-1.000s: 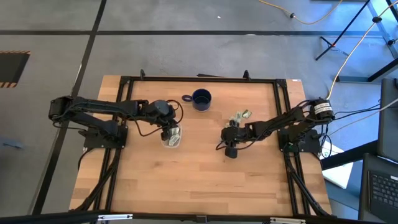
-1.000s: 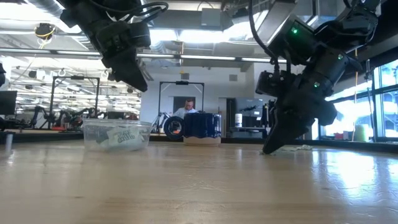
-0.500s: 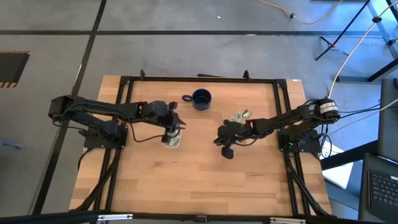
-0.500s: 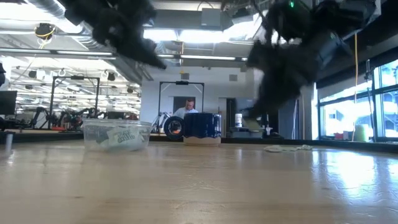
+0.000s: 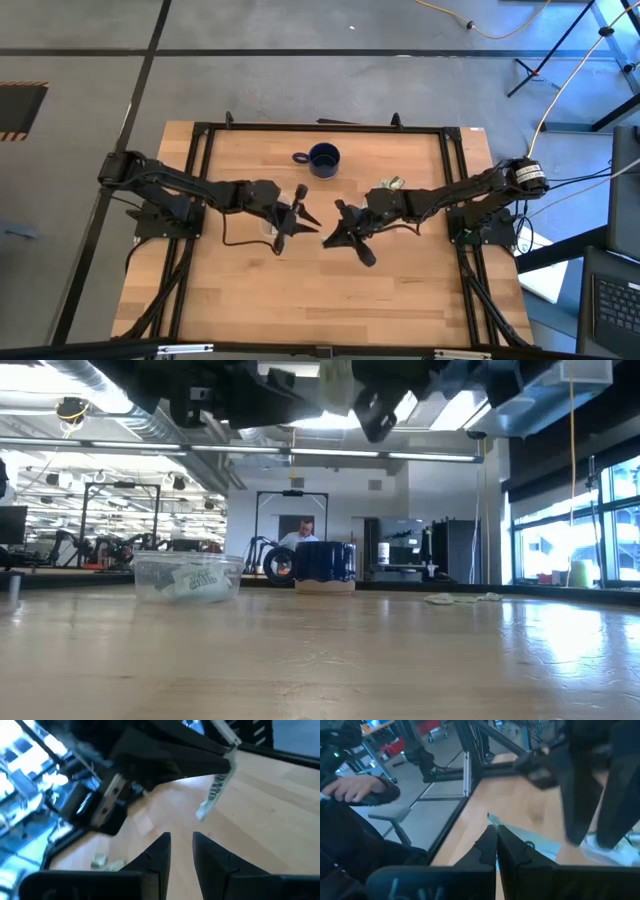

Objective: Pick and place Stevia / Truvia into bins
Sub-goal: Put the white stevia packet into the transparent container

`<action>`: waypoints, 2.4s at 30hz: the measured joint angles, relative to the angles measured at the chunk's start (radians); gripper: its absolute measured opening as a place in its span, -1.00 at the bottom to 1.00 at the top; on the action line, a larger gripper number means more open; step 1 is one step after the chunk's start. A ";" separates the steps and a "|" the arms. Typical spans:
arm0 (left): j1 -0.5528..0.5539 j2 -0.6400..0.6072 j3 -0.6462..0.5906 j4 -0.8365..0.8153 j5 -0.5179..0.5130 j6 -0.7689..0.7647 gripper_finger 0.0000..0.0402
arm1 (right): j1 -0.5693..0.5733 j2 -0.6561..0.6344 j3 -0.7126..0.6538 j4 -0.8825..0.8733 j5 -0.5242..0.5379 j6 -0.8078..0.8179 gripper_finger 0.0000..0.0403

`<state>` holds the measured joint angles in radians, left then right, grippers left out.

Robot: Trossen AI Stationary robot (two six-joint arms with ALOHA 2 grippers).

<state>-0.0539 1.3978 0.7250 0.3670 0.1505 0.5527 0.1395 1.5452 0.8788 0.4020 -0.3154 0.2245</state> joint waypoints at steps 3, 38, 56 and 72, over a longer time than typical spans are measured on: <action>-0.018 0.014 0.000 0.047 0.001 0.024 -0.63 | 0.011 0.000 0.014 -0.003 -0.001 0.000 -0.99; -0.063 0.015 0.000 0.086 0.001 -0.105 -0.63 | 0.012 0.000 0.023 0.032 0.062 -0.027 -0.99; -0.078 0.014 0.000 0.078 0.002 -0.104 -0.98 | 0.010 0.000 0.023 0.017 0.086 -0.067 -0.95; -0.075 -0.035 -0.001 -0.275 -0.216 -0.158 -0.98 | -0.015 -0.128 0.023 -0.294 0.242 -0.095 -0.07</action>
<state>-0.1291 1.3625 0.7240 0.0920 -0.0660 0.3942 0.1242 1.4169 0.9016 0.1079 -0.0729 0.1297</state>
